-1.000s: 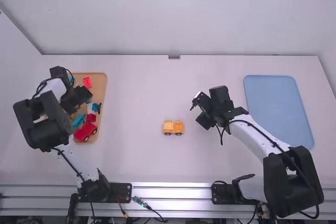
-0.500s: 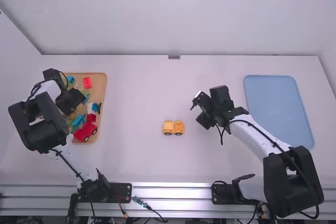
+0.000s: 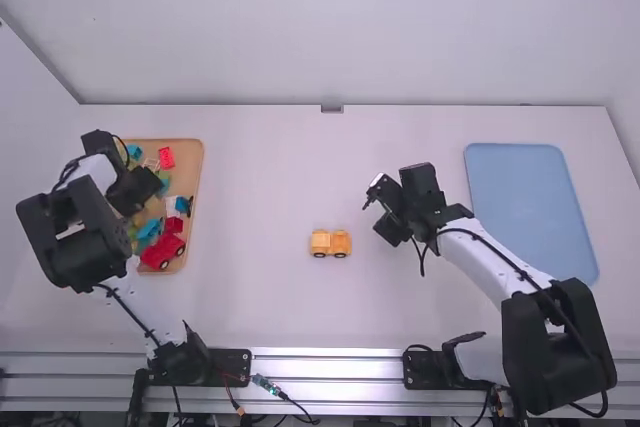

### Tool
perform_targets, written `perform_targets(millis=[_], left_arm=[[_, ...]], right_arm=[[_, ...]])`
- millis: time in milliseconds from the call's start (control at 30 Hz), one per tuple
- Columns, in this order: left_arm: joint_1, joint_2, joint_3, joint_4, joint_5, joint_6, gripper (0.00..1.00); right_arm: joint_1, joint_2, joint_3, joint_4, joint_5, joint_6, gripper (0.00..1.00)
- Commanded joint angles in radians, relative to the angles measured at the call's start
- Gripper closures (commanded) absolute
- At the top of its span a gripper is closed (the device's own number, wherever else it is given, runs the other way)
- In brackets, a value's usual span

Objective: Assemble lego blocks to make yellow taxi

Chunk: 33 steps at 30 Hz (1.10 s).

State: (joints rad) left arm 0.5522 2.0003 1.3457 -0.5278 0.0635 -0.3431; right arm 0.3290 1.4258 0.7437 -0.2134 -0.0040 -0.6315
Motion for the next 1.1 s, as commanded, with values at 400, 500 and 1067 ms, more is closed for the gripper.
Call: perform_targets(millis=[400, 500, 1067], left_arm=[[-0.002, -0.032, -0.029, 0.040, 0.056, 0.059, 0.49], [-0.002, -0.032, -0.042, 0.042, 0.026, 0.062, 0.45], [-0.002, -0.032, -0.122, 0.150, 0.023, 0.044, 0.67]], right_arm=[[-0.003, -0.015, -0.003, -0.010, 0.005, 0.007, 0.01], [-0.003, -0.015, -0.003, -0.011, 0.005, 0.007, 0.01], [-0.003, -0.015, -0.003, -0.016, 0.005, 0.007, 0.01]])
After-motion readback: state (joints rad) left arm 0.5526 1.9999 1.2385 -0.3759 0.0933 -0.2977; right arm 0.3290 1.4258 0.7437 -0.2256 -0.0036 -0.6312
